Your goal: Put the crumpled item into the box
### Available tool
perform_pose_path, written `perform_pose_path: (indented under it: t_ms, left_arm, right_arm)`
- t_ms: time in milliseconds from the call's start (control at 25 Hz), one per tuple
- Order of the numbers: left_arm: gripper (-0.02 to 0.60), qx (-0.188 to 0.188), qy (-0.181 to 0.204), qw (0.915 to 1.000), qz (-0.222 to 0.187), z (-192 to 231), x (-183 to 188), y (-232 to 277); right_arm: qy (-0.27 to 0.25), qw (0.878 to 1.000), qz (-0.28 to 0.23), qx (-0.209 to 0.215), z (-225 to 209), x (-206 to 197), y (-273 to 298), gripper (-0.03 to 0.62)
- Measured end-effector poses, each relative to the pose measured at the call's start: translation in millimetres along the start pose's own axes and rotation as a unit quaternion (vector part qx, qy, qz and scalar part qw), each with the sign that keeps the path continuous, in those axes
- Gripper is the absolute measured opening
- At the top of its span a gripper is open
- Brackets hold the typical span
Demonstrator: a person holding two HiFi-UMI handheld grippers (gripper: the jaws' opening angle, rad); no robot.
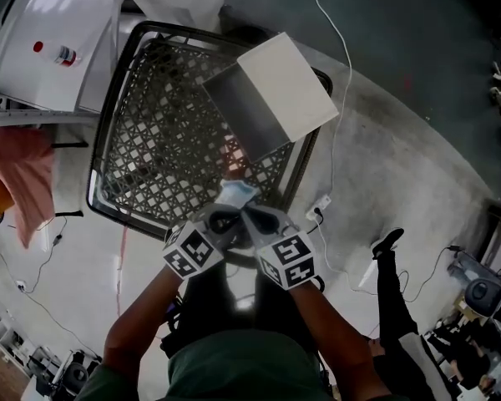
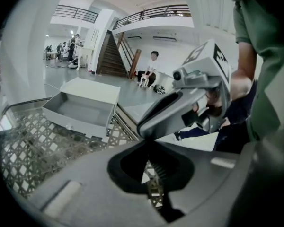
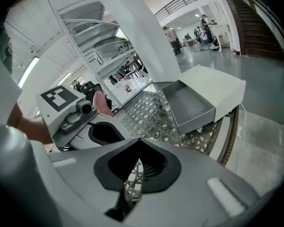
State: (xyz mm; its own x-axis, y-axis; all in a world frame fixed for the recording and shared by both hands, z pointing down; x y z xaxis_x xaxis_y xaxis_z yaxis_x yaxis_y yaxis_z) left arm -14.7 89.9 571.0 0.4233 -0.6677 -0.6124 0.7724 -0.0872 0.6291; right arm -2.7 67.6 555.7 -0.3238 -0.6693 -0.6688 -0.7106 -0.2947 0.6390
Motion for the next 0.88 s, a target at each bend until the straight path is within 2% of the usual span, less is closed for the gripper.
perform_pose_path:
  t_ms: [880]
  left_arm:
    - [0.003,0.001,-0.019,0.9998,-0.002,6,-16,6]
  right_arm:
    - [-0.002,1.0,0.011,-0.002,2,-14,13,0.006]
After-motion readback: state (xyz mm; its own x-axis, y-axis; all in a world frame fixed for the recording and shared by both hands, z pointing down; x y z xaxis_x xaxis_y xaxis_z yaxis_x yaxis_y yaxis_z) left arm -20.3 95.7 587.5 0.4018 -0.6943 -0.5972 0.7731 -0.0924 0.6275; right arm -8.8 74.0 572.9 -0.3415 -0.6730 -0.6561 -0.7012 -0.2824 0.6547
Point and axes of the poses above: the fingertips, and each gripper's own axes: y forward along the fingers, z to its left, x out of its top, the point moved 2 cm from there along -y, backward along the fingers, and after that the axes turned 11 degrees about -y, right-handed, at the moved point
